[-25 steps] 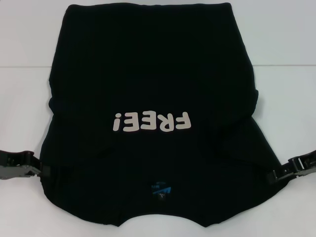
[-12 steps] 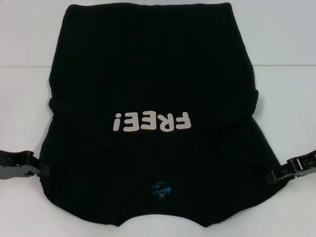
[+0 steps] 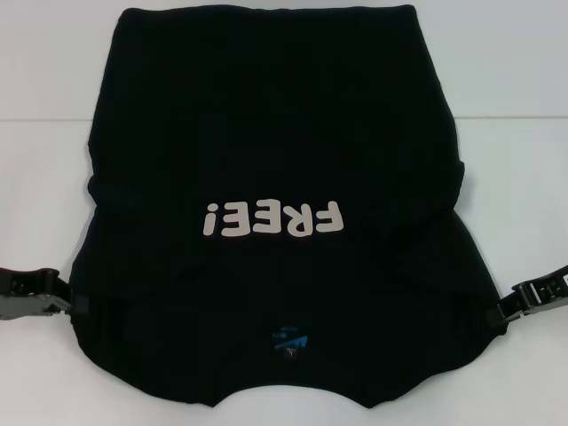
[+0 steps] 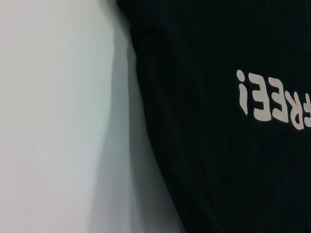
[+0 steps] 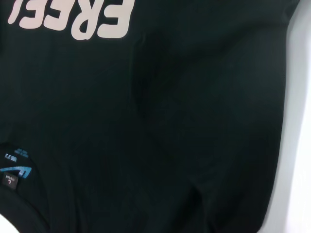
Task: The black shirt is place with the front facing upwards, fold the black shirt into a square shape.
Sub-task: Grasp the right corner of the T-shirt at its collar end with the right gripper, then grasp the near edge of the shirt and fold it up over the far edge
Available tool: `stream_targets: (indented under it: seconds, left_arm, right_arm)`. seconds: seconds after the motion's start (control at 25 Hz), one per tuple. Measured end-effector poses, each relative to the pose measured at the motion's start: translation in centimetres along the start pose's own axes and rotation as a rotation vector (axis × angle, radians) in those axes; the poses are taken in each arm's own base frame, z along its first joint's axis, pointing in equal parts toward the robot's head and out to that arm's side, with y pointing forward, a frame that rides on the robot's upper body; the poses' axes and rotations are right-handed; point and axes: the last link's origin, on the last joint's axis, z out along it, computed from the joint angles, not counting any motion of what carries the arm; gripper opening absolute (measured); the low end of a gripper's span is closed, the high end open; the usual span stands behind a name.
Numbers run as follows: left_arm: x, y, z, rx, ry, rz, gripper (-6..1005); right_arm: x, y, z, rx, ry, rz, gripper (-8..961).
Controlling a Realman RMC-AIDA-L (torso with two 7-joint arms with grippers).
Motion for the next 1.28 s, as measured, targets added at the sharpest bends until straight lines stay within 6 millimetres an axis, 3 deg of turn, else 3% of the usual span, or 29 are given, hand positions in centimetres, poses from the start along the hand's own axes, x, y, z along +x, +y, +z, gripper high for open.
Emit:
stream_targets:
  seconds: [0.6,0.96,1.28]
  left_arm:
    - [0.1,0.4,-0.2,-0.018,-0.01,0.016,0]
    - [-0.8,2.0,-1.0,-0.104,-0.131,0.089,0]
    - [-5.0,3.0,-1.6,-0.207,-0.421,0.163,-1]
  right_arm:
    - [-0.6,0.0,-1.1,-0.008,-0.004,-0.018,14]
    - [-0.4,0.8,-4.0,-0.076,0.035,-0.113,13]
    - [3.8,1.8,-4.0,-0.217,0.244,-0.275,14]
